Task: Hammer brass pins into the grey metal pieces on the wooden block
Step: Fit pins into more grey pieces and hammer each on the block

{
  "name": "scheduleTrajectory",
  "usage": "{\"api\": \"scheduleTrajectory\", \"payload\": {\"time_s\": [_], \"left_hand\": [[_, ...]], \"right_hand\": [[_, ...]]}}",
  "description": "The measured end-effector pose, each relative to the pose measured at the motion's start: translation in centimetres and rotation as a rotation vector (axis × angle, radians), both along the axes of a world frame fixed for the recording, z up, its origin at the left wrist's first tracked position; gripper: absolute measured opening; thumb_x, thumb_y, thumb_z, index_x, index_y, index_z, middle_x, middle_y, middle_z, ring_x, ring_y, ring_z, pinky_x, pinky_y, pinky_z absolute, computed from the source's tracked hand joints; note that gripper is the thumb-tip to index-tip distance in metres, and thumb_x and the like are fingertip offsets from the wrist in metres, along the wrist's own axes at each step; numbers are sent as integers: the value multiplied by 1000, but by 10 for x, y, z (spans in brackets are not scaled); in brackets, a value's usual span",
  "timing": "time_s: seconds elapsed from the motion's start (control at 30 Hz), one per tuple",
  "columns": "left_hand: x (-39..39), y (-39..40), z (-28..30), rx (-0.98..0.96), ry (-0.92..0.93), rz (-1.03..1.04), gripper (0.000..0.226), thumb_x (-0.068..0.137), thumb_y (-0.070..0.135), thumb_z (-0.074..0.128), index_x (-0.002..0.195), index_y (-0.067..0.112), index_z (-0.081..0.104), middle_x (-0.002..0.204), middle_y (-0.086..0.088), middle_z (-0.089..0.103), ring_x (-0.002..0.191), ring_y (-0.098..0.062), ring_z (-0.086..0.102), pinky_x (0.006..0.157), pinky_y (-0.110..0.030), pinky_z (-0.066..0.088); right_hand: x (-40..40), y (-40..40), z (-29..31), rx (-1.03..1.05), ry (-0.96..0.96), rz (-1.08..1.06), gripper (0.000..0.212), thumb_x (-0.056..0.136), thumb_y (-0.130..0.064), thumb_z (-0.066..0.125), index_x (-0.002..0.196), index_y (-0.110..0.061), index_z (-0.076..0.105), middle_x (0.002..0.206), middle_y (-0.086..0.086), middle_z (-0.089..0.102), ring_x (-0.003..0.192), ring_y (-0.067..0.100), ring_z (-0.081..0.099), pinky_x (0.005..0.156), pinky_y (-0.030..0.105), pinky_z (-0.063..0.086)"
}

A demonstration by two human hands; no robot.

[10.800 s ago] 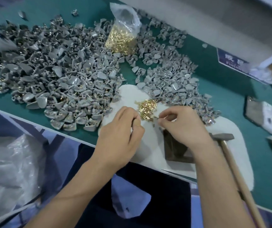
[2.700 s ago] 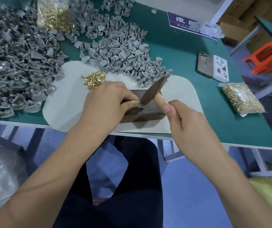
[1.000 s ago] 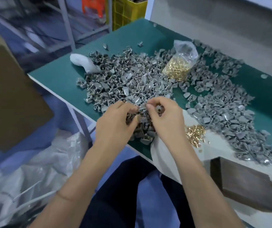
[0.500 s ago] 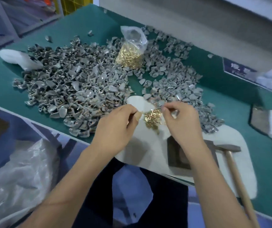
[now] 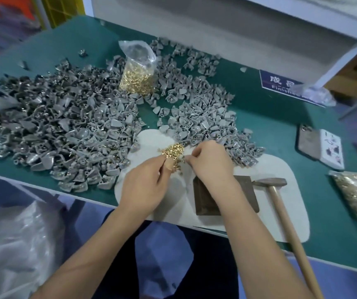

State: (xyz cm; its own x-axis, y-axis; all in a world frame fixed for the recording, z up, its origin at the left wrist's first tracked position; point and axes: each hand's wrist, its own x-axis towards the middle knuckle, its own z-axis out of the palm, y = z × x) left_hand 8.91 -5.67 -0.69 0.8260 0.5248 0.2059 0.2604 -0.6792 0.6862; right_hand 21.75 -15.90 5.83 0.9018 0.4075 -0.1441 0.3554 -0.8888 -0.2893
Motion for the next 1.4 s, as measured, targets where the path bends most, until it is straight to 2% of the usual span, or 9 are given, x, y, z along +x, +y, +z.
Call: {"api": "scheduleTrajectory", "payload": {"time_s": [0.2,0.3,0.47,0.6,0.83,0.97,1.1,1.23,1.4], "left_hand": [[2,0,1,57,-5,-10,42,104,55,30,82,28,54,73,10,57,65,-10,51,56,-33,34],[12,1,5,-17,-41,-17,24,101,51,46,88,35,58,80,17,59,70,-2,54,56,-27,35],[53,10,21,19,-35,-27,10,94,38,62,104,39,62,99,19,60,86,2,52,67,-26,38],[89,14,30,158,78,-58,20,93,38,64,112,38,63,105,13,57,92,-8,57,66,-29,39],[102,8,33,272,124,-45,8,92,41,68,91,34,66,95,12,53,101,-16,55,67,-31,35],[82,1,42,-40,-89,-64,7,92,35,70,87,35,65,89,20,65,84,0,59,66,-29,44],[52,-25,56,-477,-175,-306,20,89,15,75,85,35,73,86,17,73,82,-5,69,76,-29,55],[34,-52,56,-439,-111,-396,26,91,10,71,94,35,75,94,22,74,91,2,69,83,-13,49],[26,-77,55,-369,-30,-410,15,88,23,70,97,34,69,90,18,72,85,-2,68,75,-13,50]], "right_hand": [[6,1,-4,-59,6,87,25,100,-28,61,84,-10,67,91,6,70,81,30,67,76,37,56],[11,-14,-5,185,9,57,23,102,-23,58,86,-12,69,85,2,70,77,24,66,74,38,56],[13,-46,-9,496,-77,-2,13,95,-17,69,89,-28,69,81,-19,66,77,-4,61,67,15,46],[10,-58,-20,623,-115,-2,17,94,-10,68,97,-25,73,96,-13,71,88,0,64,81,19,52],[11,-64,-25,818,-124,-13,20,92,-6,68,98,-24,74,94,-14,72,90,4,65,83,20,52],[7,-68,-18,953,-86,-92,20,92,-8,69,97,-27,71,89,-15,72,87,5,67,79,21,54],[-3,-84,-10,1049,-67,-104,19,89,-9,74,94,-27,75,87,-15,74,86,6,70,79,28,56],[-19,-111,-7,1046,-77,-148,11,93,-21,74,93,-32,76,87,-18,75,84,7,71,77,40,60],[-35,-139,-5,964,-195,-106,13,95,-27,71,84,-35,71,78,-21,71,72,0,64,70,13,46]]}}
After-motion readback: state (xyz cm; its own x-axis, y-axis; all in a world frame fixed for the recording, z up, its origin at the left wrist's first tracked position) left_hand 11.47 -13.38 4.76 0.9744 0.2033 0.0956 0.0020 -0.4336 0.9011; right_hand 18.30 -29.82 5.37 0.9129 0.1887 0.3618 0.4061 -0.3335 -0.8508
